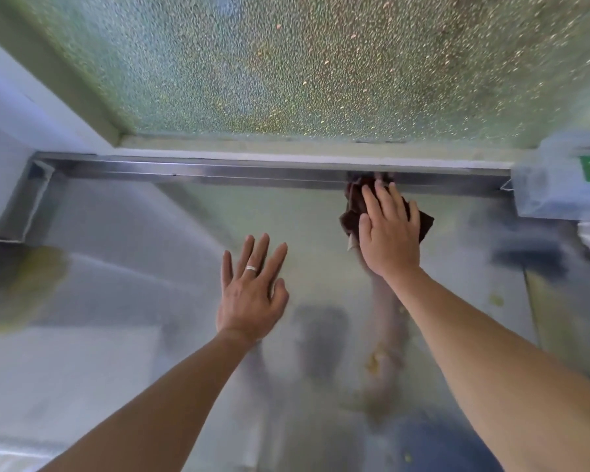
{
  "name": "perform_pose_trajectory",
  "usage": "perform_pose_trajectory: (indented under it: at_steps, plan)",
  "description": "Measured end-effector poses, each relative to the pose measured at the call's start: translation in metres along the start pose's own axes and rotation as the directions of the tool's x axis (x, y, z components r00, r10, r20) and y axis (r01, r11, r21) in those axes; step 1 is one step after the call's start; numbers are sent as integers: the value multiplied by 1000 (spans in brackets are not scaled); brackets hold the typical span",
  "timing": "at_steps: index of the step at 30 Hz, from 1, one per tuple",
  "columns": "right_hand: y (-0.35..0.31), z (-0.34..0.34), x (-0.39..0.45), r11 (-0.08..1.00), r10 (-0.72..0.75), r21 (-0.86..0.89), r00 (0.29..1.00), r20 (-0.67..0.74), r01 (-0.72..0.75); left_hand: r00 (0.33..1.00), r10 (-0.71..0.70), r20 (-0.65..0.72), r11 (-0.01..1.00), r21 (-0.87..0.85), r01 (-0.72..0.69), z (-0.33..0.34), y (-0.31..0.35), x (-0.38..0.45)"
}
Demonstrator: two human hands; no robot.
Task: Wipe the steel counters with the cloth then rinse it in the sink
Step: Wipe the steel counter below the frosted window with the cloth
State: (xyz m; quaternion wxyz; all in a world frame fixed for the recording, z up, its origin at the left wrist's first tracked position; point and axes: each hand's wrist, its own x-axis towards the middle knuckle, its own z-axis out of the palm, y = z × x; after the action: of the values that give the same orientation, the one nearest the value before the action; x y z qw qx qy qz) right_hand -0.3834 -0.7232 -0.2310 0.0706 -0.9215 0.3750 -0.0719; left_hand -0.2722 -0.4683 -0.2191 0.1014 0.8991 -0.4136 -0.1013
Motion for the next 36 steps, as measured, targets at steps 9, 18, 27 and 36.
perform_pose_trajectory:
  at_steps: [9, 18, 27, 36]
  plan:
    - [-48, -2, -83, 998, 40, 40, 997, 72, -43, 999, 19, -47, 999, -36, -21, 0, 1, 1]
    - [-132, -11, -248, 999, 32, 33, 994, 103, -36, 991, 130, 10, 984, -124, -128, -8, -13, -33]
    - [-108, -26, -310, 997, -75, -12, 990, 121, 77, 993, 114, 8, 985, -131, -112, 5, 30, -82]
    - [-5, -30, -218, 1000, -22, 20, 997, 72, 21, 1000, -26, 9, 995, -98, 27, 17, 78, -38]
